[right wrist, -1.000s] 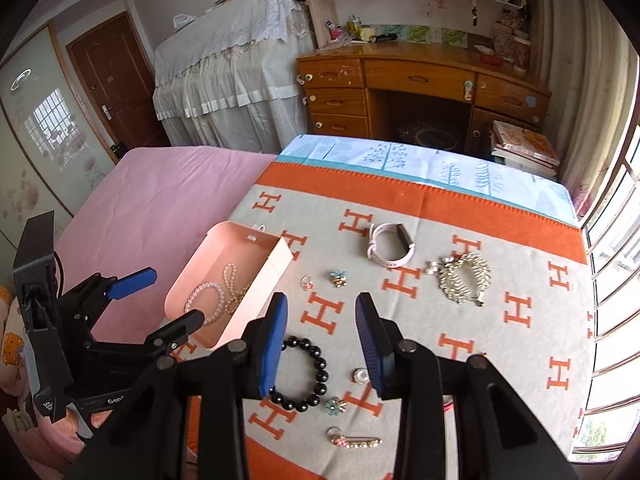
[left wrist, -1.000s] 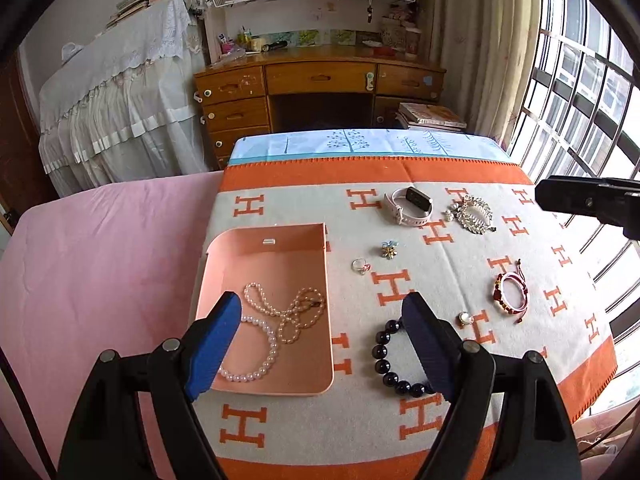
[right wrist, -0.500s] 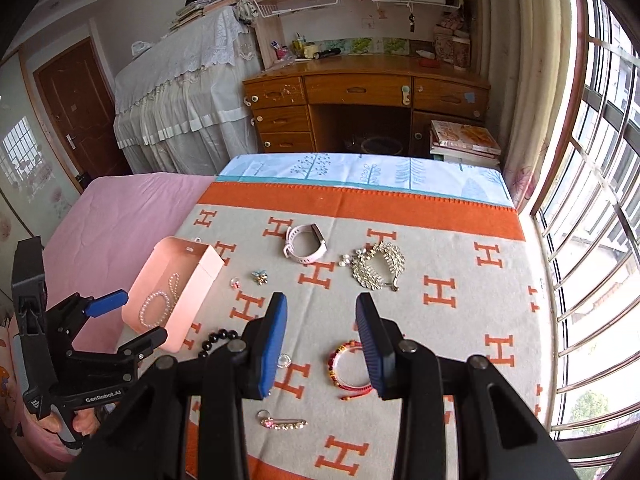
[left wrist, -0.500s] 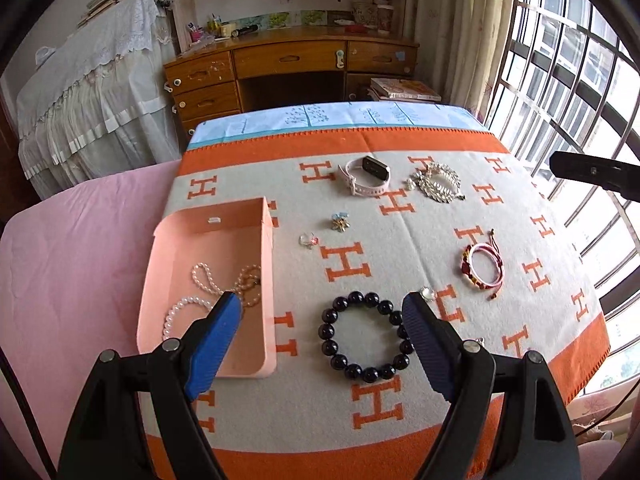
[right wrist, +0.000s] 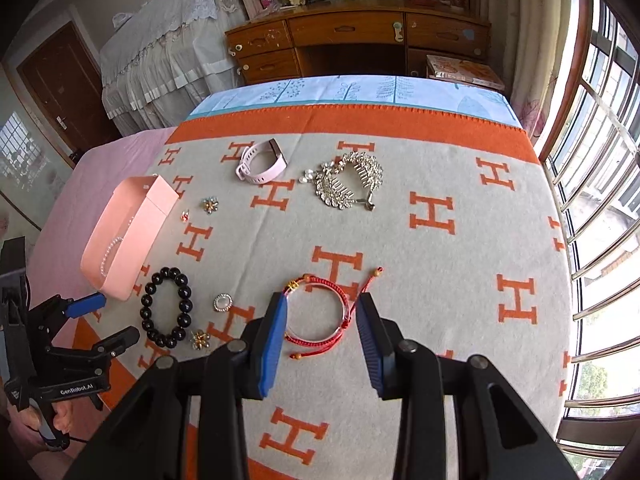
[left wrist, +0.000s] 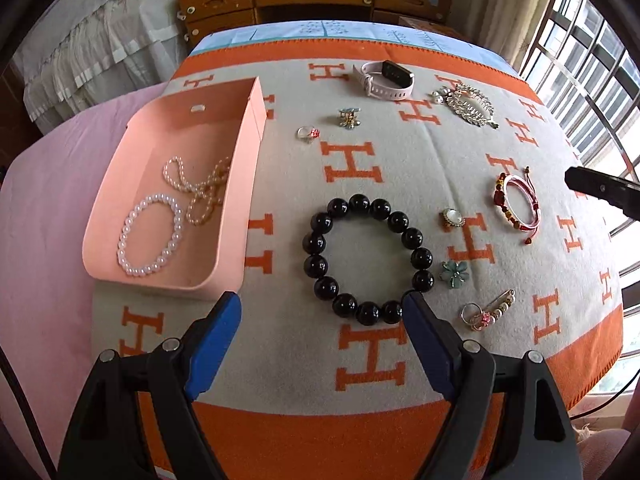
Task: Organize jewelry
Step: 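Grasp black bead bracelet with left tool while right tool grasps red string bracelet, then drop black bracelet into pink box with left tool while right tool drops red bracelet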
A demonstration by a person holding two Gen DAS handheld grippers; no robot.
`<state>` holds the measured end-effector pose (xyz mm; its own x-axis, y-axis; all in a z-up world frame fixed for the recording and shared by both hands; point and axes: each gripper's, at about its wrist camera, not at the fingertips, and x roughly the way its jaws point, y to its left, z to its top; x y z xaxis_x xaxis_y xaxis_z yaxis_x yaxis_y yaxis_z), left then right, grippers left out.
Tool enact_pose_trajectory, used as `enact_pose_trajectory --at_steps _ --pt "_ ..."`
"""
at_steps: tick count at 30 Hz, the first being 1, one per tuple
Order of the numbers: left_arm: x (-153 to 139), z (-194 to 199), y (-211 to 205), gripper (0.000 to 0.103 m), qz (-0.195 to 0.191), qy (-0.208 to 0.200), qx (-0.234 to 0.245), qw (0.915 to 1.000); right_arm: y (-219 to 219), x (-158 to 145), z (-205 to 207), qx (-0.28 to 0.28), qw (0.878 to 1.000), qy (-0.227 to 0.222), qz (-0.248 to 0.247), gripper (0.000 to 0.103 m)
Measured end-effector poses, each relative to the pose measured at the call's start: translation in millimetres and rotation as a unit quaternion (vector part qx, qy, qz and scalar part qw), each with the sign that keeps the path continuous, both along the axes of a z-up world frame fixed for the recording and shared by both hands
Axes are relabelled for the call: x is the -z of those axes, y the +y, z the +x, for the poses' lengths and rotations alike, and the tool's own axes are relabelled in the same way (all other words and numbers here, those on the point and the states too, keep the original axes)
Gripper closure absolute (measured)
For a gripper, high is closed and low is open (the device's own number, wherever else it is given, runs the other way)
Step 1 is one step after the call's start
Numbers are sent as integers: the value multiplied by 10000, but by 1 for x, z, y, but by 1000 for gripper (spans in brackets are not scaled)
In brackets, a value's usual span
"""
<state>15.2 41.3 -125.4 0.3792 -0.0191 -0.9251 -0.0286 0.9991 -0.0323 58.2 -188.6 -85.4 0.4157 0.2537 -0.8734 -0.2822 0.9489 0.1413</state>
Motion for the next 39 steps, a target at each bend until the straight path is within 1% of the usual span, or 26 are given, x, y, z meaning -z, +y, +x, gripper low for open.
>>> enact_pose_trajectory --at_steps 5,9,13,16,18,21,23,24,25,26,28,29,30,32,35,39 --pt "15 5 4 22 -193 148 -412 9989 6 28 12 -465 9983 175 -302 67" --pt "23 14 1 22 -104 242 -604 9978 12 43 18 -804 9953 181 -506 67" --pt "33 26 -4 22 98 448 -754 9961 15 51 23 -1108 9916 97 -662 67" --pt "37 32 -1 22 -25 538 -934 9942 21 54 25 -1360 9880 57 -730 67" --pt "38 35 1 21 -31 572 -1008 9933 27 57 27 -1509 9854 38 -791 67" --pt "40 41 2 22 -22 639 -1013 9928 34 62 29 -1687 9815 1 -902 67" --pt "40 44 1 24 -43 677 -994 9927 37 63 29 -1756 9794 -96 -995 67" --pt "39 46 -1 28 -38 670 -959 9931 37 63 29 -1777 9791 -104 -982 68" --pt "37 49 -5 39 -23 638 -900 9939 36 63 30 -1785 9793 -101 -951 70" --pt "35 50 -8 47 -2 596 -835 9947 35 63 31 -1767 9799 -106 -924 74" --pt "32 56 -21 87 74 562 -710 9959 32 62 35 -1677 9821 -76 -851 82" --pt "32 58 -25 90 109 565 -661 9962 30 62 37 -1608 9837 -40 -807 87" --pt "32 59 -28 90 175 543 -658 9962 27 61 39 -1541 9852 3 -751 93" --pt "31 60 -32 90 193 482 -653 9965 23 61 42 -1431 9878 106 -614 97" --pt "26 60 -35 91 -58 365 -705 9968 17 60 41 -1323 9896 179 -539 97" --pt "-2 53 -35 91 -263 -63 -638 9976 13 50 34 -1228 9911 102 -510 97"
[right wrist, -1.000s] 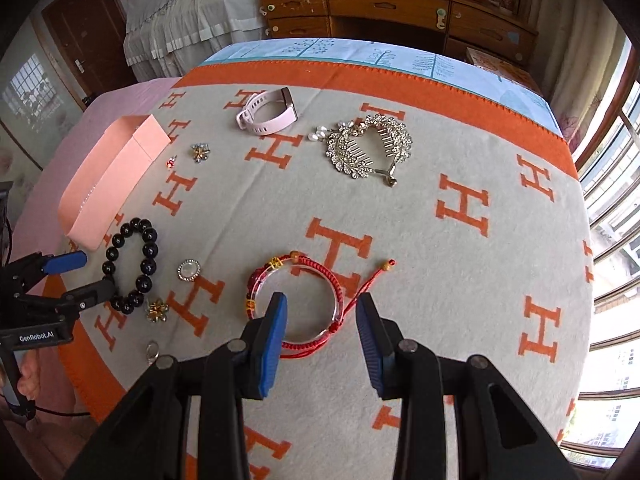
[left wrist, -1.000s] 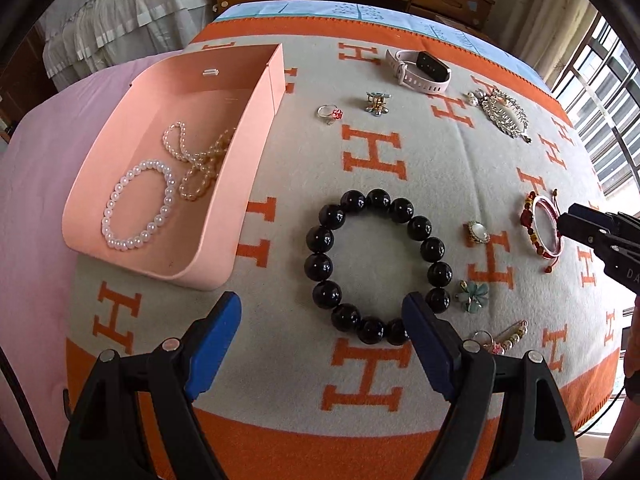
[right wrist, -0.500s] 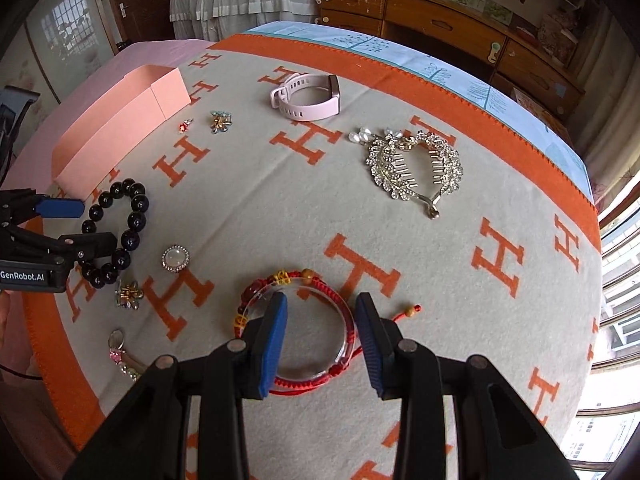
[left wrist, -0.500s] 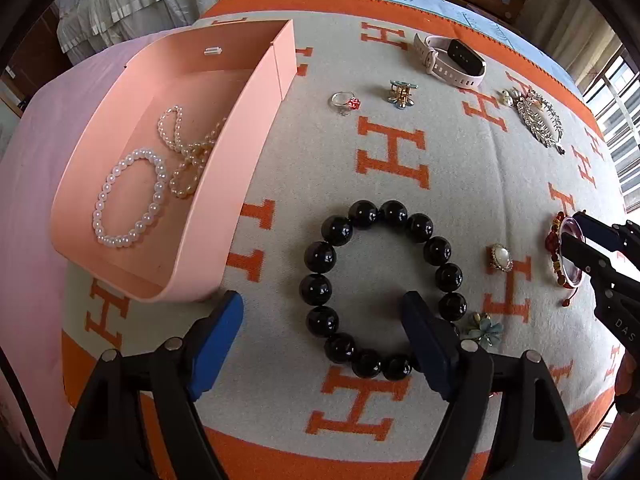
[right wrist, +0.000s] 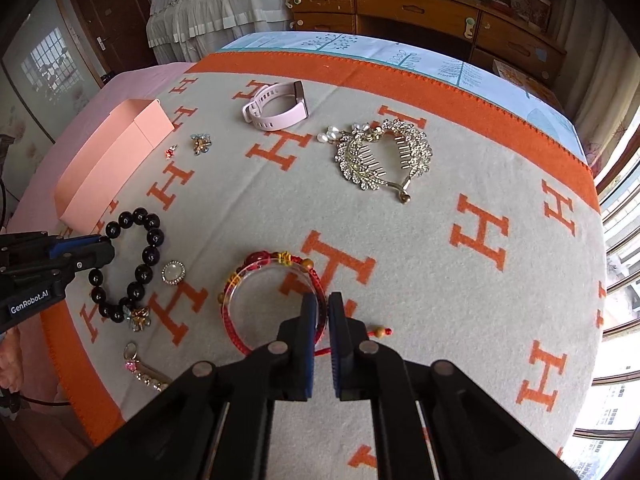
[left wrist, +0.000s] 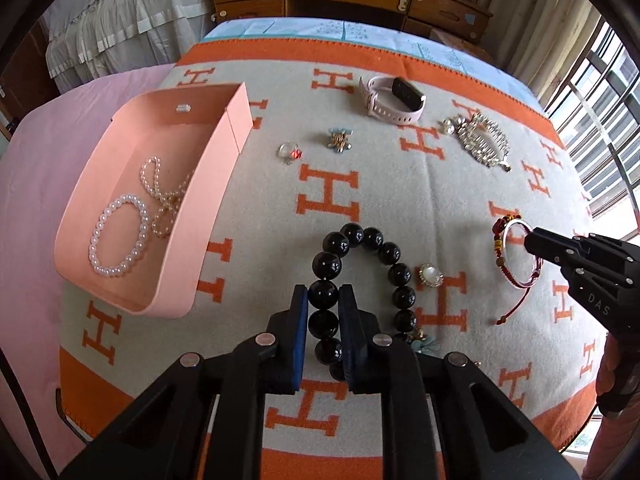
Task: Organize jewelry
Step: 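Drop black bracelet into pink box with left tool while right tool drops red bracelet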
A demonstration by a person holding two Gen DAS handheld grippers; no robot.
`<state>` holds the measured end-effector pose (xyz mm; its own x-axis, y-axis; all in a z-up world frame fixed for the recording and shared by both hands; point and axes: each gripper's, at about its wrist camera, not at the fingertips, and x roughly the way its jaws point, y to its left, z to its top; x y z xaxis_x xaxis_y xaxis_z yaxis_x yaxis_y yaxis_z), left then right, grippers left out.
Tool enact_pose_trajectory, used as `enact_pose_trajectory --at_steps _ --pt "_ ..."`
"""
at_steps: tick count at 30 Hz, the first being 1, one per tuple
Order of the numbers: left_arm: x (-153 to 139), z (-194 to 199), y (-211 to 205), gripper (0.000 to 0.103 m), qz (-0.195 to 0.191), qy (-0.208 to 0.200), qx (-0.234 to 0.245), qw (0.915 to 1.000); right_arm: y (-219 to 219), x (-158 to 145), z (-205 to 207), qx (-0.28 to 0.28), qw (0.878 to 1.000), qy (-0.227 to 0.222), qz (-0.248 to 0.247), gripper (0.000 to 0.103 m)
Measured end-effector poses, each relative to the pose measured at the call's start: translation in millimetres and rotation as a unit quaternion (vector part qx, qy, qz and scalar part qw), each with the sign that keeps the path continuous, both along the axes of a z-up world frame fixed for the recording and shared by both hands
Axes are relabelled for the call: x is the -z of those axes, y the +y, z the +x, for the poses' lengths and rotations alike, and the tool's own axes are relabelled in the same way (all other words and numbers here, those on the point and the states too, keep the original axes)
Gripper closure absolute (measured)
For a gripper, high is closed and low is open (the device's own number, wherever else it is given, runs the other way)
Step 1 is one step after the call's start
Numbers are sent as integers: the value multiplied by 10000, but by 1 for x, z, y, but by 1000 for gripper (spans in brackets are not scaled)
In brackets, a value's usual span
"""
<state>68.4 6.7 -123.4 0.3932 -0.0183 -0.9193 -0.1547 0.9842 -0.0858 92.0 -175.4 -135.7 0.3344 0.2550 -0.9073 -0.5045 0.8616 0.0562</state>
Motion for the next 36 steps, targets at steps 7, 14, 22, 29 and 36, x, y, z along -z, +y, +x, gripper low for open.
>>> enact_pose_trajectory --at_steps 7,14,22,29,36 --pt "-76 -15 15 90 -122 -942 67 9955 -2 -42 -12 209 9985 -444 246 97" --pt "-142 -31 57 90 269 -1846 -188 9823 17 -80 -26 249 9951 -846 437 97" --pt "-168 -46 106 90 355 -2177 -353 9747 63 -114 -37 217 9895 -1170 817 97" --pt "-131 -40 131 90 306 -1881 -224 9814 119 -130 -38 254 9838 -1443 1029 97" --pt "-60 -24 153 90 -26 -1152 -148 9932 167 -121 -29 230 9854 -1401 943 97"
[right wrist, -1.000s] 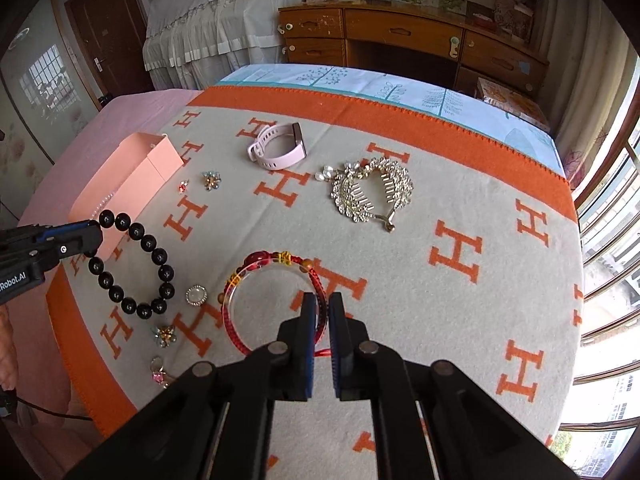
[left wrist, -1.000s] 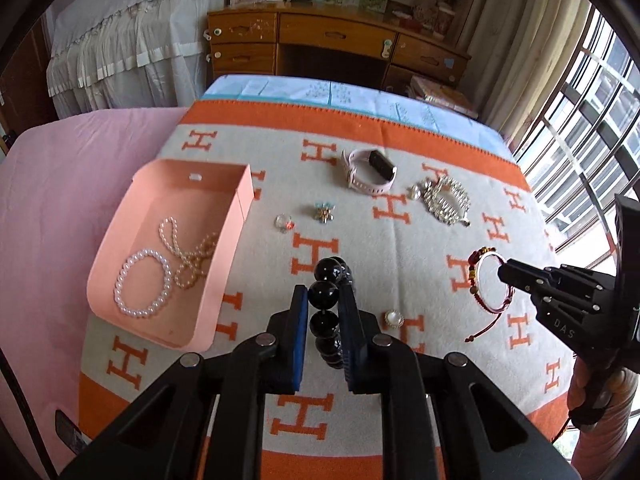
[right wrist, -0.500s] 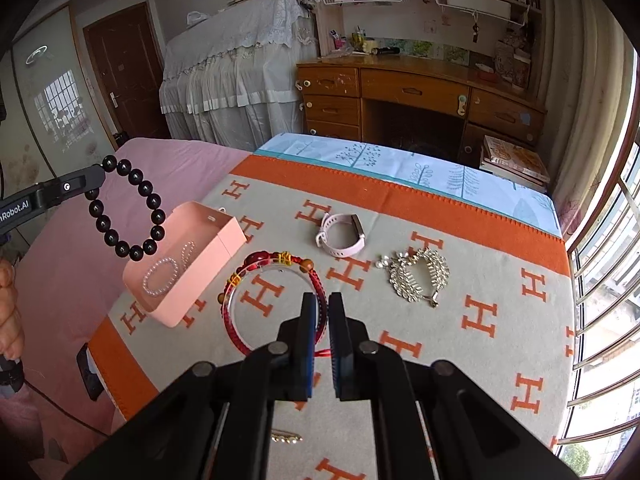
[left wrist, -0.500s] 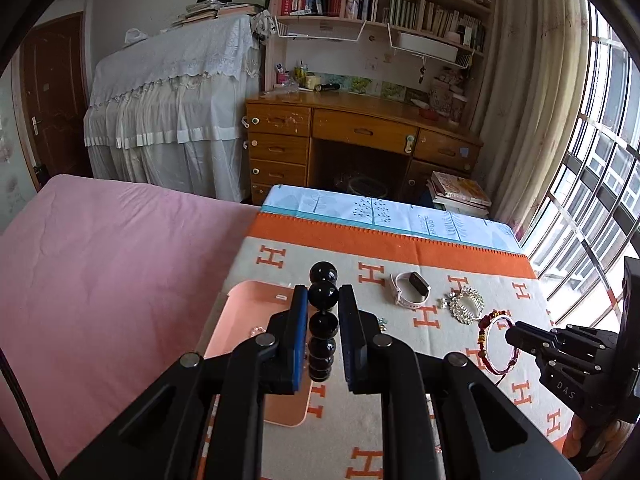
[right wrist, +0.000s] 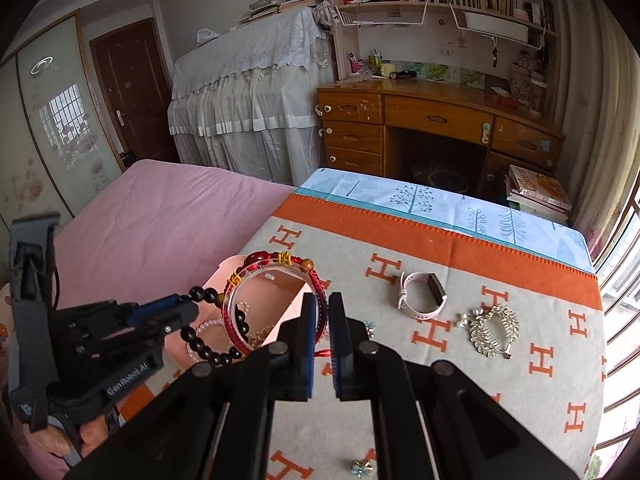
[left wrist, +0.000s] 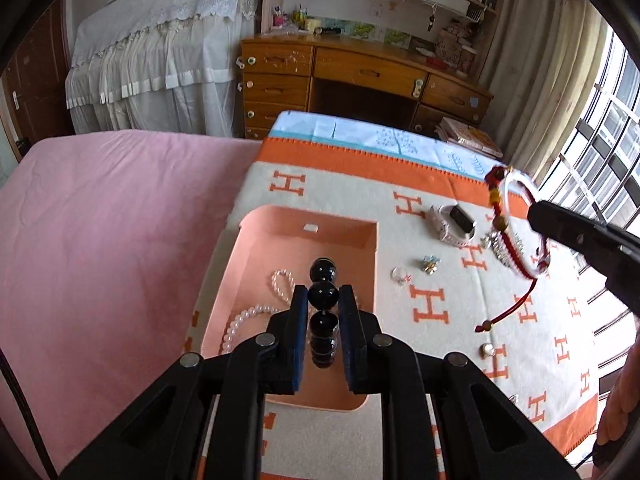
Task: Organize jewelry
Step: 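Drop black bracelet into pink box with left tool while right tool drops red bracelet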
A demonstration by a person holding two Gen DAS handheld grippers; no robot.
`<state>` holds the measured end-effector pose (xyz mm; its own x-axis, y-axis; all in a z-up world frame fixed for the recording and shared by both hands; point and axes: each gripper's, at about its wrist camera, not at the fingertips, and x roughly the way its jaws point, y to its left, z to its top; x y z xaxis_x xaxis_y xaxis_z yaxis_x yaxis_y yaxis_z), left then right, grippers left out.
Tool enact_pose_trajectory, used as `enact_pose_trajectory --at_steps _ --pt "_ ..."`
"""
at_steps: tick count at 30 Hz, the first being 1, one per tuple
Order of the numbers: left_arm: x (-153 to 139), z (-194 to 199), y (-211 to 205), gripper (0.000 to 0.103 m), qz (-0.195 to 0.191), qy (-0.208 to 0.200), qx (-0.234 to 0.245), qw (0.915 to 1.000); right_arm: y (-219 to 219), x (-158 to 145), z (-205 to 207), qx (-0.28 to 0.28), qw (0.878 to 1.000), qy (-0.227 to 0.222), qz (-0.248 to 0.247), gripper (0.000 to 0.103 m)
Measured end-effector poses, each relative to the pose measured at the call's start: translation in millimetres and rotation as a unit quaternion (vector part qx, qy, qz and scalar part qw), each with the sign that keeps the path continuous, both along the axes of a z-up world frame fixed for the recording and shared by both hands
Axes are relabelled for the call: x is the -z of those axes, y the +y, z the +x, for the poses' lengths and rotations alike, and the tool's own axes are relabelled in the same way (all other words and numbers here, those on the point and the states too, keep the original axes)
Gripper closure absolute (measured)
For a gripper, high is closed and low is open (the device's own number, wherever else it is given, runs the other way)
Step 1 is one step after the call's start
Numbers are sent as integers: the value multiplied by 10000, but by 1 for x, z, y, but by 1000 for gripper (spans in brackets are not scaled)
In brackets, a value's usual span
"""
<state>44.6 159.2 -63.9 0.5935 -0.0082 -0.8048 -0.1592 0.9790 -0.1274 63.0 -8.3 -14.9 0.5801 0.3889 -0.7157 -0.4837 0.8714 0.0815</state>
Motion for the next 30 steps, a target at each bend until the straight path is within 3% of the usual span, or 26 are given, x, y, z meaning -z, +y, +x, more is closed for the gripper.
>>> enact_pose_trajectory --at_steps 4,8,9,11,14,17,23,28,30 --pt "44 0 14 90 -61 452 -51 9989 23 16 4 -31 9998 149 -123 97" --pt "59 -11 29 86 98 522 -185 9984 44 32 12 -69 9992 335 -210 97" --pt "59 -15 32 82 83 484 -177 9986 49 36 13 -81 9990 383 -231 97" --pt "56 -22 37 65 46 383 -190 9991 62 45 18 -115 9983 487 -286 97" --pt "48 -30 39 54 7 201 -152 9997 79 58 24 -173 9973 609 -371 97" --pt "39 -37 35 33 328 32 -296 9990 92 71 31 -184 9964 698 -434 97" --pt "25 -45 31 32 369 -227 -253 9987 110 92 48 -169 9942 924 -524 97" --pt "18 -45 33 22 400 -409 -417 9975 130 113 53 -290 9886 1103 -988 94" --pt "18 -43 34 21 362 -400 -430 9976 129 115 53 -265 9880 1146 -999 88"
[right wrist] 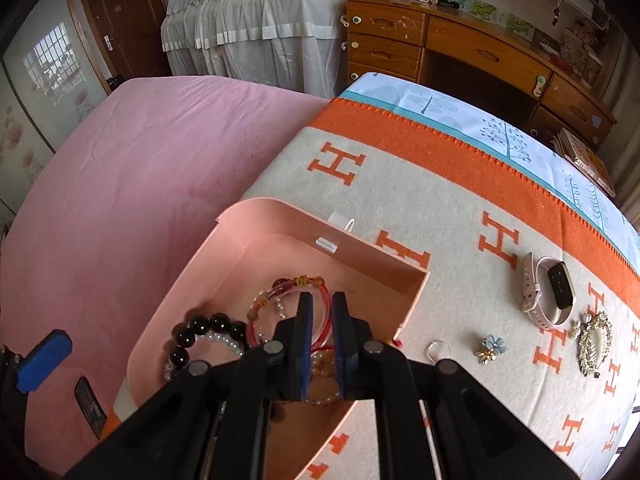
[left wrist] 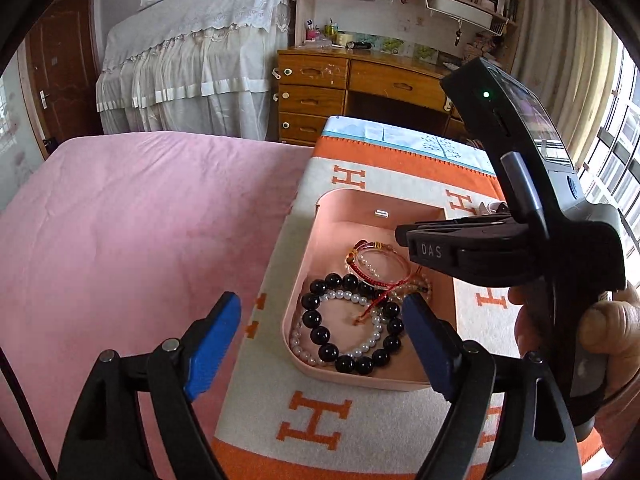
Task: Organize jewelry
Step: 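Drop black bracelet into pink box with left tool while right tool drops red bracelet, then grasp pink smartwatch with left tool while right tool grasps gold leaf hair comb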
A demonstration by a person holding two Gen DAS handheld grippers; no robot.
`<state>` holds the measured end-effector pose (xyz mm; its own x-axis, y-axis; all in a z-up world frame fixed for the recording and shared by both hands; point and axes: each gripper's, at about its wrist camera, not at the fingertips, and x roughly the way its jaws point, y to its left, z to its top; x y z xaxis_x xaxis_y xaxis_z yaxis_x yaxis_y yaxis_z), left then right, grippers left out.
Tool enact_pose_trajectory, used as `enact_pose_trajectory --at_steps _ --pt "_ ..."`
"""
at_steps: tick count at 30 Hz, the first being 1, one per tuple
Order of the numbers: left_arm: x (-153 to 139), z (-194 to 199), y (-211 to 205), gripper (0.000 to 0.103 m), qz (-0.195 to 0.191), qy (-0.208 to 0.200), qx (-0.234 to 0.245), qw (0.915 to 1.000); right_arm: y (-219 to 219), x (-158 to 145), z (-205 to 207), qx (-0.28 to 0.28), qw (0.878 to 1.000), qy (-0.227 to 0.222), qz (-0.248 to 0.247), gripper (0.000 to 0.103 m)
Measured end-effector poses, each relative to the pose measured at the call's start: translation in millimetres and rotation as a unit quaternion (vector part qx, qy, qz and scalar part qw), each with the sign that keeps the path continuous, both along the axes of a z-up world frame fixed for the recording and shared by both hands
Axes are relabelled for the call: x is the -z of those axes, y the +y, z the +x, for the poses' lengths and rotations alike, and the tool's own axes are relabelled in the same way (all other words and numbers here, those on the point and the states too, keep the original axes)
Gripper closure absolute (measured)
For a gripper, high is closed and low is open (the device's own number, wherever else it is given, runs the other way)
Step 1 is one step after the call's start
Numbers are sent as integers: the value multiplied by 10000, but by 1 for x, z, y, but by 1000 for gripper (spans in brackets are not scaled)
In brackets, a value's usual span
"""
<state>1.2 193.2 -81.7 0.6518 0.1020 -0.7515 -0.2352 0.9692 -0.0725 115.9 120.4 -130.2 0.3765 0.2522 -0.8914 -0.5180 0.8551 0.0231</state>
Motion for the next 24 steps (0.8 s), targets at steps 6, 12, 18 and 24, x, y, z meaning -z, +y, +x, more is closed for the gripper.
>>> enact_pose_trajectory --at_steps 6,12,18,24 --pt "3 2 -3 21 40 82 33 10000 -13 -12 -7 106 9995 -66 278 74" --pt "7 1 -8 21 -56 125 93 9999 -34 -27 -18 217 9985 -55 491 74" --pt "9 0 -16 21 -60 194 156 9997 -57 -38 -32 281 9987 -182 391 74" --pt "2 -5 -30 21 -19 148 234 9996 -83 -47 -44 395 9984 -253 325 74"
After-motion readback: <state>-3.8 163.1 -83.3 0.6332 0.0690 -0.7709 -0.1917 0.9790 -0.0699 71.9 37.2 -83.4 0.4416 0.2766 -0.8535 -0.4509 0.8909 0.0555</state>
